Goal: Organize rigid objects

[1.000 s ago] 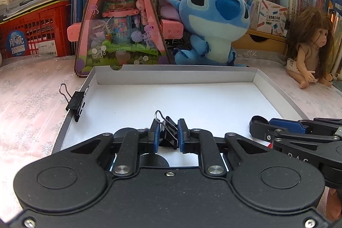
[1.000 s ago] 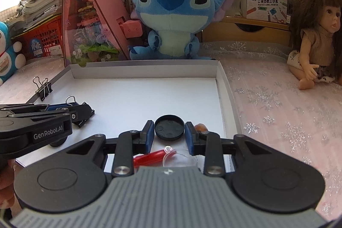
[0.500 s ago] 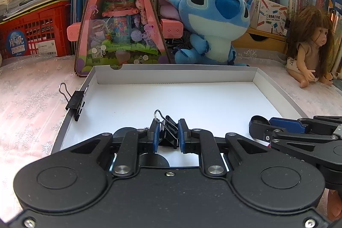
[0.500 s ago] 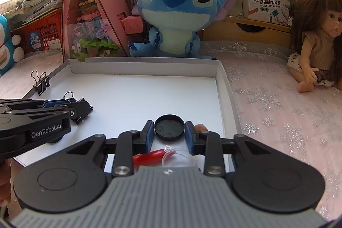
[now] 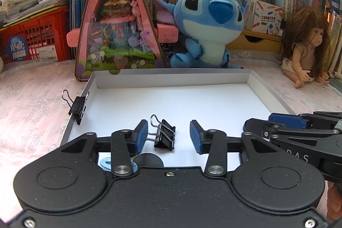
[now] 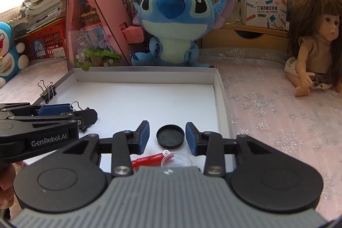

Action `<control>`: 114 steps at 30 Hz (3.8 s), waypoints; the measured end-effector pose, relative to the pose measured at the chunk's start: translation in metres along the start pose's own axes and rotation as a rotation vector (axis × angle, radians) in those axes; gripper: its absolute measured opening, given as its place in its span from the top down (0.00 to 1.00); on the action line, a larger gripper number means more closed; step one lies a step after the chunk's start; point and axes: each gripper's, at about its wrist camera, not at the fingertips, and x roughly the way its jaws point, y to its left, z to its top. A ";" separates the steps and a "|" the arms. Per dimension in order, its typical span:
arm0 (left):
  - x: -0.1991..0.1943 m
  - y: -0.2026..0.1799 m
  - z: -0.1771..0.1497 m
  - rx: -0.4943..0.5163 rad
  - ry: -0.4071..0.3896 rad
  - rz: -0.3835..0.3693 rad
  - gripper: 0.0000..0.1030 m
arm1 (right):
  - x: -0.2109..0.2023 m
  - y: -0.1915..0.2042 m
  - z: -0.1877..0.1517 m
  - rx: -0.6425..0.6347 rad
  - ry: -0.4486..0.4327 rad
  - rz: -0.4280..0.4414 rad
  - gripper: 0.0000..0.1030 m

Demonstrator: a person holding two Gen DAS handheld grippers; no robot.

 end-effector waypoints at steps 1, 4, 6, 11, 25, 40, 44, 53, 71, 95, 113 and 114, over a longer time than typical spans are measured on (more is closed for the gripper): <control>-0.003 -0.001 0.000 0.003 -0.003 -0.001 0.56 | -0.003 0.000 0.000 -0.003 -0.003 -0.001 0.46; -0.015 -0.004 0.000 0.012 -0.020 -0.014 0.52 | -0.011 -0.003 0.000 -0.015 -0.012 -0.002 0.43; -0.024 -0.005 0.000 0.014 -0.030 -0.023 0.52 | -0.017 -0.005 -0.001 -0.015 -0.018 0.000 0.42; -0.043 -0.007 -0.002 0.006 -0.045 -0.050 0.46 | -0.032 -0.011 -0.005 -0.010 -0.031 0.012 0.38; -0.096 -0.020 -0.031 0.066 -0.071 -0.103 0.39 | -0.084 -0.001 -0.028 -0.110 -0.091 0.028 0.26; -0.145 -0.025 -0.072 0.127 -0.104 -0.168 0.25 | -0.118 0.000 -0.060 -0.142 -0.110 0.044 0.15; -0.155 -0.026 -0.084 0.138 -0.108 -0.177 0.24 | -0.126 -0.001 -0.072 -0.156 -0.111 0.032 0.14; -0.166 -0.017 -0.113 0.122 -0.075 -0.191 0.24 | -0.146 -0.001 -0.102 -0.179 -0.115 0.036 0.11; -0.172 -0.014 -0.151 0.169 -0.047 -0.201 0.24 | -0.155 0.016 -0.134 -0.250 -0.103 0.086 0.07; -0.161 -0.031 -0.152 0.195 -0.059 -0.283 0.72 | -0.154 0.008 -0.133 -0.220 -0.100 0.092 0.05; -0.161 -0.023 -0.150 0.162 -0.062 -0.263 0.72 | -0.158 0.011 -0.133 -0.262 -0.083 0.113 0.06; -0.161 -0.022 -0.150 0.159 -0.062 -0.261 0.72 | -0.157 0.011 -0.133 -0.259 -0.081 0.117 0.06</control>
